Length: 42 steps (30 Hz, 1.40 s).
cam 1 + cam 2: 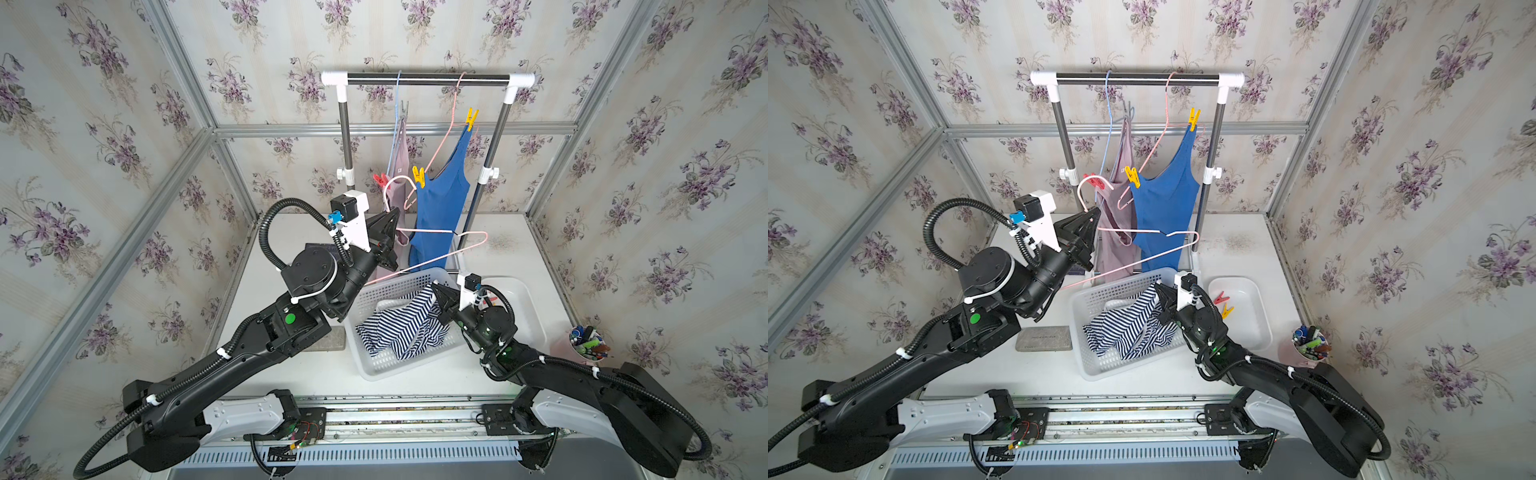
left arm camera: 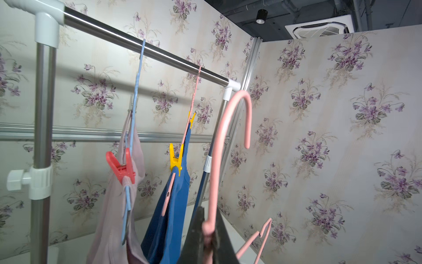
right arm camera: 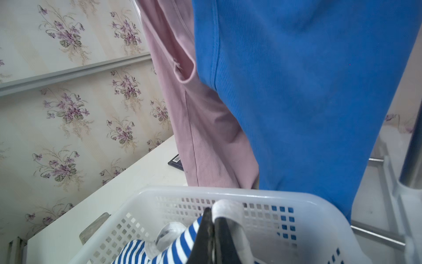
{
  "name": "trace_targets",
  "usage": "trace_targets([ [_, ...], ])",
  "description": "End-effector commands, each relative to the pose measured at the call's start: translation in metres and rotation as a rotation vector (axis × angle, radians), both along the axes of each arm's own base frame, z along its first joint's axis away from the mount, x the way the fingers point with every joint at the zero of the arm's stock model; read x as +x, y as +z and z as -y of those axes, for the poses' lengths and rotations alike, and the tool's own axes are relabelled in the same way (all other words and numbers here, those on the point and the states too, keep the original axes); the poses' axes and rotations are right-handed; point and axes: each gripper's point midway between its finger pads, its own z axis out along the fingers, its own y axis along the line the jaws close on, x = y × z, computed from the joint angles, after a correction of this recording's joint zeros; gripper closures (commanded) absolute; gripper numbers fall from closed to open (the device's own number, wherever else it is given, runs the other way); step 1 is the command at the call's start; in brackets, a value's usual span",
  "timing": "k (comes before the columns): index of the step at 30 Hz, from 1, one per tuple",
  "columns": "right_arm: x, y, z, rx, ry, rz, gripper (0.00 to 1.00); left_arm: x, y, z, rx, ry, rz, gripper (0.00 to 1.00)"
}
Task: Remove the clothespins securing tank tops to the hanger
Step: Remove the tank top from the hanger, then place the hanger on the clothesline.
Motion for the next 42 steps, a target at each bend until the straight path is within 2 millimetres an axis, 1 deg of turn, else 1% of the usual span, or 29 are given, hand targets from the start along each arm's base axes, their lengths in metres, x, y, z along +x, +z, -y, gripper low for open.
trace_targets([
  [1, 0.0, -0.01, -0.005, 0.025, 0.028, -0.066, 1.0, 0.007, 0.004, -0.026, 0.034, 0.15, 0.011, 1.0],
  [4, 0.002, -0.023, -0.006, 0.001, 0.037, -0.112, 1.0, 0.009, 0.002, -0.045, 0.075, 0.239, -0.034, 1.0],
  [7, 0.005, -0.035, -0.006, -0.035, 0.038, -0.163, 1.0, 0.006, 0.001, -0.067, 0.073, 0.31, -0.055, 1.0],
  [11, 0.013, -0.053, -0.003, -0.142, -0.004, -0.239, 0.99, 0.004, -0.001, -0.099, 0.086, 0.444, -0.074, 1.0],
  [13, 0.016, -0.059, 0.001, -0.187, -0.023, -0.267, 0.9, 0.004, -0.001, -0.112, 0.102, 0.513, -0.085, 1.0],
  [14, 0.017, -0.062, 0.004, -0.209, -0.04, -0.279, 0.81, 0.004, -0.001, -0.115, 0.12, 0.533, -0.091, 1.0],
  [16, 0.018, -0.058, 0.011, -0.229, -0.075, -0.283, 0.59, 0.003, -0.002, -0.116, 0.152, 0.529, -0.102, 1.0],
  [18, 0.013, -0.039, 0.014, -0.212, -0.067, -0.236, 0.3, 0.002, -0.005, -0.109, 0.195, 0.474, -0.121, 1.0],
  [19, 0.011, -0.028, 0.015, -0.199, -0.057, -0.205, 0.2, 0.0, -0.006, -0.106, 0.201, 0.446, -0.13, 1.0],
  [20, 0.007, -0.013, 0.015, -0.176, -0.046, -0.166, 0.15, -0.003, -0.006, -0.102, 0.203, 0.4, -0.133, 1.0],
  [22, -0.002, 0.02, 0.015, -0.119, -0.014, -0.08, 0.15, -0.009, -0.008, -0.093, 0.203, 0.315, -0.122, 1.0],
  [24, -0.017, 0.059, 0.011, -0.046, 0.056, 0.02, 0.17, -0.015, -0.012, -0.086, 0.21, 0.252, -0.111, 1.0],
  [27, -0.036, 0.111, 0.007, 0.044, 0.143, 0.129, 0.18, -0.022, -0.02, -0.072, 0.246, 0.157, -0.098, 1.0],
  [30, -0.052, 0.16, 0.004, 0.135, 0.216, 0.218, 0.19, -0.022, -0.031, -0.057, 0.271, 0.097, -0.104, 1.0],
  [32, -0.057, 0.186, 0.001, 0.186, 0.253, 0.243, 0.2, -0.019, -0.038, -0.047, 0.283, 0.08, -0.112, 1.0],
  [34, -0.059, 0.207, -0.009, 0.205, 0.311, 0.241, 0.22, -0.017, -0.044, -0.036, 0.3, 0.064, -0.101, 1.0],
  [36, -0.056, 0.222, -0.019, 0.222, 0.353, 0.223, 0.25, -0.013, -0.049, -0.03, 0.304, 0.088, -0.077, 1.0],
  [39, -0.051, 0.24, -0.023, 0.266, 0.358, 0.215, 0.29, -0.007, -0.057, -0.023, 0.292, 0.123, -0.053, 1.0],
  [42, -0.053, 0.254, -0.032, 0.304, 0.423, 0.207, 0.31, -0.005, -0.064, -0.017, 0.273, 0.166, -0.028, 1.0],
])
